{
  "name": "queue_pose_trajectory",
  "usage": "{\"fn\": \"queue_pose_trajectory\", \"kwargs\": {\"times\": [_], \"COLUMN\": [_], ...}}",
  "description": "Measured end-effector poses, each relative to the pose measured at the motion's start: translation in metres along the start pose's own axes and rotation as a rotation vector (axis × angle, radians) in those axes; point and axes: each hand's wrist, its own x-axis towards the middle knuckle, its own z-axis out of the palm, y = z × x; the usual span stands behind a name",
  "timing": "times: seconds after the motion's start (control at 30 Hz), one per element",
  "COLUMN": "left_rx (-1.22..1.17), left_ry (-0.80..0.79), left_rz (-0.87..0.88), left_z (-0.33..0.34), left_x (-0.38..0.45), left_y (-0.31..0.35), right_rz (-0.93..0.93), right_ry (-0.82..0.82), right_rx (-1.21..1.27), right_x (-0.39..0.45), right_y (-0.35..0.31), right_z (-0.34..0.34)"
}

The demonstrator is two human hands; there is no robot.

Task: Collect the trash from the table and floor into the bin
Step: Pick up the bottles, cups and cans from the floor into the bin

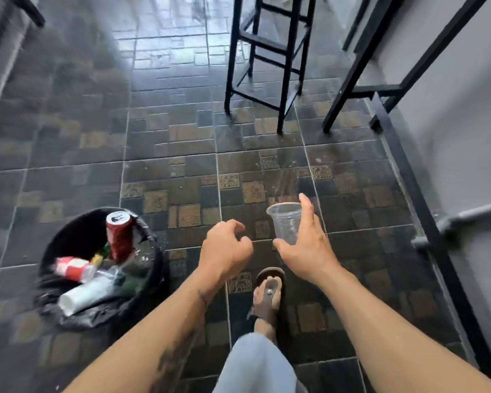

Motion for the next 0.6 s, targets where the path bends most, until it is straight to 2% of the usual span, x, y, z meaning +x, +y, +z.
{"fn": "queue_pose_trajectory", "kwargs": {"times": [0.13,0.27,0.6], "left_rx": [-0.088,-0.188,-0.338], "left_ry": [0.061,0.105,0.204], "left_rz": [-0.104,-0.221,-0.408], "left_z": [-0.074,-0.120,-0.173], "left_x": [-0.075,-0.116,-0.124], "left_y": [-0.031,-0.080,-0.212], "right_rz": [-0.025,-0.072,-0.052], "right_ry": [-0.079,-0.163,-0.363], "right_rx": [0.071,0.096,0.037], "right_x": [-0.057,-0.085,-0.098], "right_y": [-0.070,-0.117,-0.173], "right_z": [0.020,0.052,0.172]}}
